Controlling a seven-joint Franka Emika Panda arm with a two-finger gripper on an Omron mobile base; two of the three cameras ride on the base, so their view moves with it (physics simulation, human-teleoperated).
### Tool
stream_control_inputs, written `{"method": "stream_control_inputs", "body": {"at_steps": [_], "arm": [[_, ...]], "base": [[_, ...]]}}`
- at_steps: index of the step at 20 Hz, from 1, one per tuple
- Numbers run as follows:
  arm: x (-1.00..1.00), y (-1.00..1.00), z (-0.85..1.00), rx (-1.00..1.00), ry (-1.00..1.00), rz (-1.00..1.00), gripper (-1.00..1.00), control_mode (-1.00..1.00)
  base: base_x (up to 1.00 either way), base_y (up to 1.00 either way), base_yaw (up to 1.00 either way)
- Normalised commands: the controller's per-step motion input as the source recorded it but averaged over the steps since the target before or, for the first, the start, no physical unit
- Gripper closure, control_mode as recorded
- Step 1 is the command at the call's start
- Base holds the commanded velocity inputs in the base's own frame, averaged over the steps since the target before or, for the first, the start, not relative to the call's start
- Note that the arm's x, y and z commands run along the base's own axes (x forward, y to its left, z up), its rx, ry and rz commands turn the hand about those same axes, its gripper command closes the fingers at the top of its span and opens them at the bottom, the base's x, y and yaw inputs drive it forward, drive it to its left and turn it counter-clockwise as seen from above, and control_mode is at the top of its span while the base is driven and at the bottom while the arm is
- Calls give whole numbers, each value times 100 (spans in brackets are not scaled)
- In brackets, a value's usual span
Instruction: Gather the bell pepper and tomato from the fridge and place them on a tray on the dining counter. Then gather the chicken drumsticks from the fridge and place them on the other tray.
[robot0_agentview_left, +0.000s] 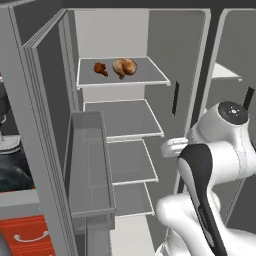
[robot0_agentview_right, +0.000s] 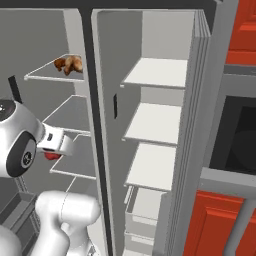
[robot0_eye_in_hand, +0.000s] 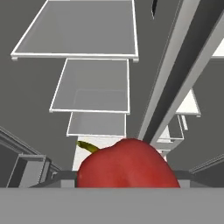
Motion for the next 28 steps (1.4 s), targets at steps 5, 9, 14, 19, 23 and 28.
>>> {"method": "stream_control_inputs", "body": {"at_steps": [5, 9, 14, 19, 23, 28], "arm": [[0, 0, 0, 0, 0, 0, 100, 100], [0, 0, 0, 0, 0, 0, 100, 100], [0, 0, 0, 0, 0, 0, 100, 100], [0, 0, 0, 0, 0, 0, 100, 100], [0, 0, 0, 0, 0, 0, 100, 100], [0, 0, 0, 0, 0, 0, 100, 100]], "base": [[-93, 30, 18], [-85, 12, 32], [-78, 1, 34], [-68, 0, 39], [-55, 0, 43], [-50, 11, 42]]}}
